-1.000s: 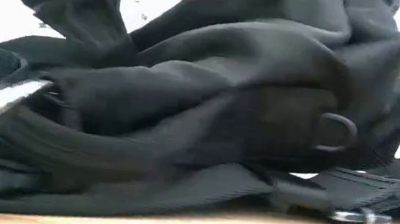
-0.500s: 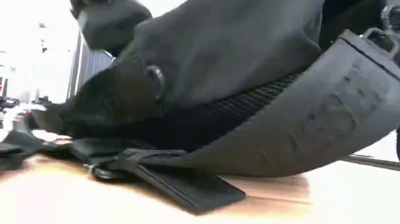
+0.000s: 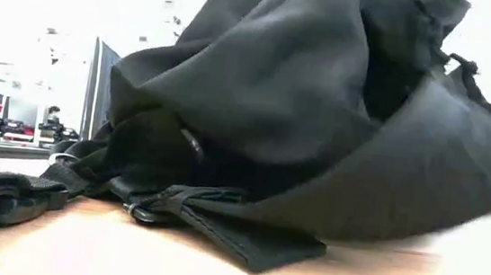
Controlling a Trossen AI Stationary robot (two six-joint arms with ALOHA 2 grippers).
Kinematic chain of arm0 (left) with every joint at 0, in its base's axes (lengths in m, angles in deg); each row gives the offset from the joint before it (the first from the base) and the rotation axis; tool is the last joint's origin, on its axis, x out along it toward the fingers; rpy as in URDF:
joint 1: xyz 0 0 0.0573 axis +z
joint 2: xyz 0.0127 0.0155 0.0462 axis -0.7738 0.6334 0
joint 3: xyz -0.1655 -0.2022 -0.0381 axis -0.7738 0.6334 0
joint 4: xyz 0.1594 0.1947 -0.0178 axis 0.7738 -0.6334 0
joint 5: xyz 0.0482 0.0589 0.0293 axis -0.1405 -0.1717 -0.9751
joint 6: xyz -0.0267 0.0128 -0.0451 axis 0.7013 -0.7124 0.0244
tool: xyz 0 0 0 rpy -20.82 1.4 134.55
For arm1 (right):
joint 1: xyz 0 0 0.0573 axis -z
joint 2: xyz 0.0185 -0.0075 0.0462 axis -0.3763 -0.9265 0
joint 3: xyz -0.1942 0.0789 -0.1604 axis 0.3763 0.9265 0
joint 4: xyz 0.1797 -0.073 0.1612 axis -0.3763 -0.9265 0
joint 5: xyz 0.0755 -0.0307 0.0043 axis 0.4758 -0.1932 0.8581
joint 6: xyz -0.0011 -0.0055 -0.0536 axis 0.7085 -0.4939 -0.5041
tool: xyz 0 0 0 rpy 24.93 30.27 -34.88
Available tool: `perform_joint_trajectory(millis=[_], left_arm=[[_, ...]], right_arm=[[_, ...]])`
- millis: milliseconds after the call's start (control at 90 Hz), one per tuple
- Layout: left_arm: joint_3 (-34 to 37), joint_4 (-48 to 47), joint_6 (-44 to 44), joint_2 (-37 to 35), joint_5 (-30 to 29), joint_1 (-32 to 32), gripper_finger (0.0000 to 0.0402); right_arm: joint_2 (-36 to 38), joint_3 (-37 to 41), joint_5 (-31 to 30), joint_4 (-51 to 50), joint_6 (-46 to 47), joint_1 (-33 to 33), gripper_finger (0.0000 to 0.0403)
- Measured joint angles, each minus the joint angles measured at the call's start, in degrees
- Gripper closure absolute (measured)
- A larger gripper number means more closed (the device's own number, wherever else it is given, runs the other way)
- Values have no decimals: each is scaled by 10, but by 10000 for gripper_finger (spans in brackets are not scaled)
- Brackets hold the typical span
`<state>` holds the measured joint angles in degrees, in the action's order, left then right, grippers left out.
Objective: Unpack backpack
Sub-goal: Close the black backpack
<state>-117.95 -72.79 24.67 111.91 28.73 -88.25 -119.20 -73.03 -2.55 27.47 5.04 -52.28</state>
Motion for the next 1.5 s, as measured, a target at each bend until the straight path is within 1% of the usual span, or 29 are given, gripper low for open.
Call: perform_joint_trajectory(millis=[111,178,244,378,478,544,622,689,767,900,956,1044,1156,1222,1344,1411,1500], left_arm=[[-4,64,-54,0,2,-11,155],[-5,101,-78,0,9,-15,155],[-5,122,-81,0,17,-16,155],[2,170,-80,0,43,-16,155],[11,207,-81,9,78,-16,155],[21,224,-86,19,85,-15,155],[33,265,-91,32,98,-14,155],[41,282,-91,43,118,-12,155],[41,281,-81,61,144,-9,155],[42,251,-60,90,146,-5,155],[42,227,-47,101,145,-1,155],[42,163,-11,116,141,12,155],[42,84,28,131,137,27,155],[42,69,28,136,135,35,155],[42,71,12,140,134,55,155],[42,71,8,140,134,66,155],[42,73,-5,140,128,80,155]], right_arm=[[2,0,0,32,-93,0,210],[4,0,0,38,-123,-1,195],[7,0,0,34,-141,0,186],[7,0,-6,7,-155,1,182],[7,0,-36,-23,-182,2,181],[7,-9,-52,-61,-194,2,181],[7,-21,-62,-85,-192,2,181],[7,-26,-60,-108,-172,1,181],[7,-28,-60,-132,-115,-3,181],[7,-19,-62,-188,5,-3,181],[7,-9,-78,-202,48,-3,181],[7,13,-107,-203,112,2,181],[7,47,-112,-198,164,14,181],[7,70,-112,-189,178,20,181],[7,116,-98,-131,172,32,181],[6,142,-86,-67,150,37,181],[6,179,-64,65,111,37,181]])
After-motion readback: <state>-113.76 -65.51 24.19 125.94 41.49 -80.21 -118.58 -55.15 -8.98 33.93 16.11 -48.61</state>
